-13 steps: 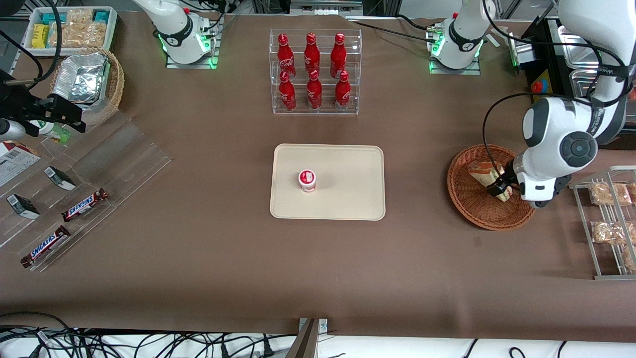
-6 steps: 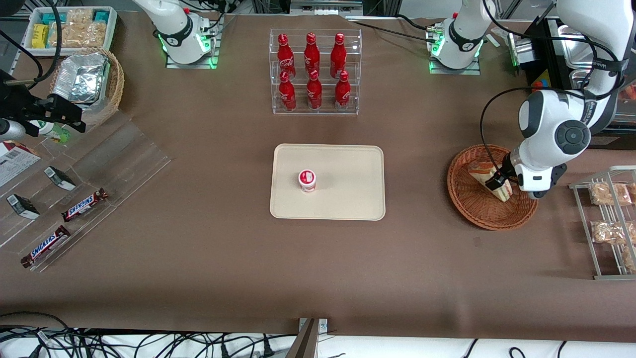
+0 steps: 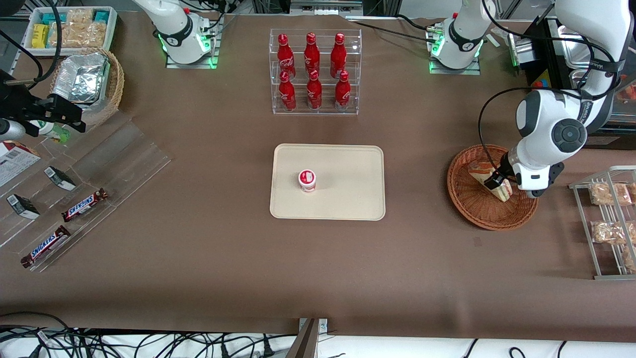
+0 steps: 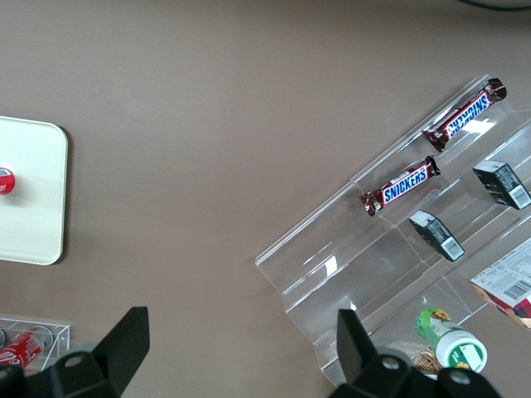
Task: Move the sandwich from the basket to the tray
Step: 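Close the left gripper on the sandwich and lift it from the basket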
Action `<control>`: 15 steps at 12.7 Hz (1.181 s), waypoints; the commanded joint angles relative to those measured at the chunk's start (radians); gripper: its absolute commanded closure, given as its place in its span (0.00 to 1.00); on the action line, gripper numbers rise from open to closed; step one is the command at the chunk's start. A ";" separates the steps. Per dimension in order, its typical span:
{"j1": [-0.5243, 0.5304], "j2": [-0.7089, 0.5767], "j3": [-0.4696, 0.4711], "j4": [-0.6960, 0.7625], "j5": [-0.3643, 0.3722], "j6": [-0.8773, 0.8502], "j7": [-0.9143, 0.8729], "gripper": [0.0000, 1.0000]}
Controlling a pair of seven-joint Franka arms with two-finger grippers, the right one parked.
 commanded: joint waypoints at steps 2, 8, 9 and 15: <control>0.002 -0.015 -0.008 -0.019 0.032 0.014 -0.030 0.61; -0.012 -0.025 -0.032 0.140 0.033 -0.215 0.009 0.61; -0.011 -0.024 -0.053 0.204 0.033 -0.310 0.044 0.61; -0.011 -0.022 -0.244 0.473 0.032 -0.663 0.191 0.60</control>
